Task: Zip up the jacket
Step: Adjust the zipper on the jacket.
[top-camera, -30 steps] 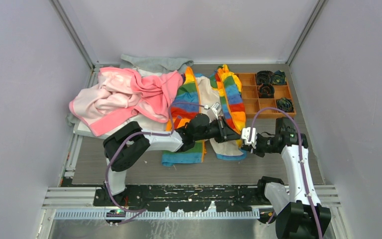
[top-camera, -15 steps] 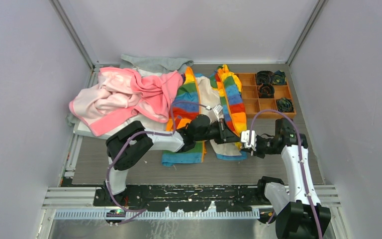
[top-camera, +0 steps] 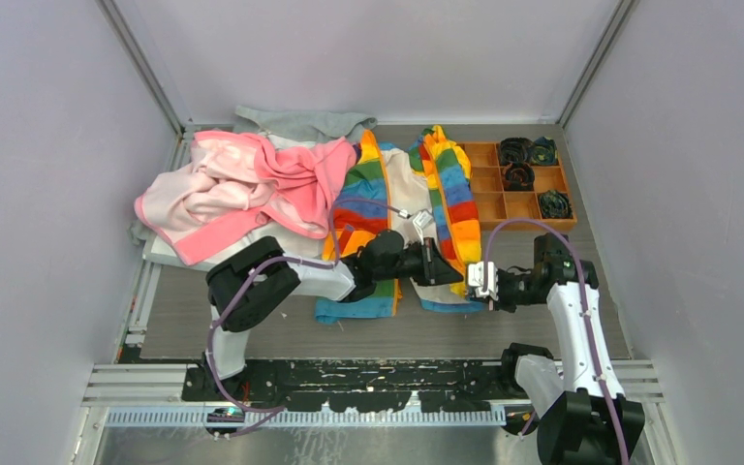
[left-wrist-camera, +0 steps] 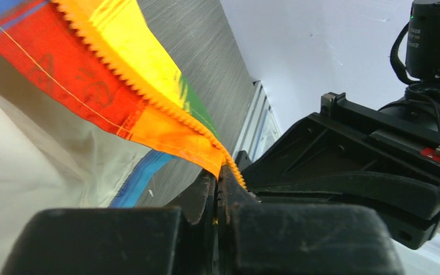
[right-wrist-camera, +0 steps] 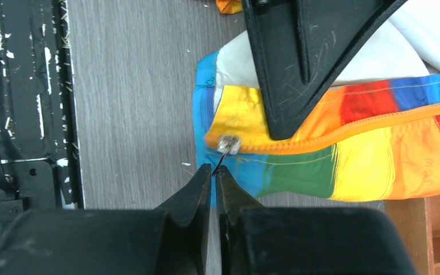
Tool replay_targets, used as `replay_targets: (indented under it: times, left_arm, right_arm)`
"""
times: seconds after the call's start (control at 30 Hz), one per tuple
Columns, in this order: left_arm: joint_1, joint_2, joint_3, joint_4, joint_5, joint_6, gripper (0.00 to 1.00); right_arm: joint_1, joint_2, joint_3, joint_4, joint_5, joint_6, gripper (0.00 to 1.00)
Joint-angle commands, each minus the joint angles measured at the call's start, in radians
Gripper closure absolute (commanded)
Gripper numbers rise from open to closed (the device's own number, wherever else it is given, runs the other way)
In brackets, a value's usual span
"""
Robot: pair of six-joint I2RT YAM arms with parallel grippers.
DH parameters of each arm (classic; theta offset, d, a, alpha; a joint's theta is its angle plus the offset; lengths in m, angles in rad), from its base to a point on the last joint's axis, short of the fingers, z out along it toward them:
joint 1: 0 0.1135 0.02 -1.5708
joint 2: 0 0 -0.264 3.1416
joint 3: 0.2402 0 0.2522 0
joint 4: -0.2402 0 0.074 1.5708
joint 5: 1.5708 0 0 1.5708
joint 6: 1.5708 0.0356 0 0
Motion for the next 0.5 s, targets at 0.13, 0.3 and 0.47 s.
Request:
replay_targets:
  times: [0.13,0.3,0.47]
  left_arm:
    - [0.005,-0.086,-0.054,0.076,-0.035,0.123,1.0]
    - [-0.003,-0.118,-0.094,0.07,-0.05,0.183,1.0]
    - [-0.022,-0.15,-0.131,0.069,-0.069,0.248,1.0]
  right_arm:
    - [0.006,0.038,0.014,-0.126,-0.018,-0.106,0.79]
    - [0.005,0.048,0.037,-0.117,-0.041,-0.031,0.78]
    - [0.001,0.094,0.147,-0.098,-0.124,0.214,0.66]
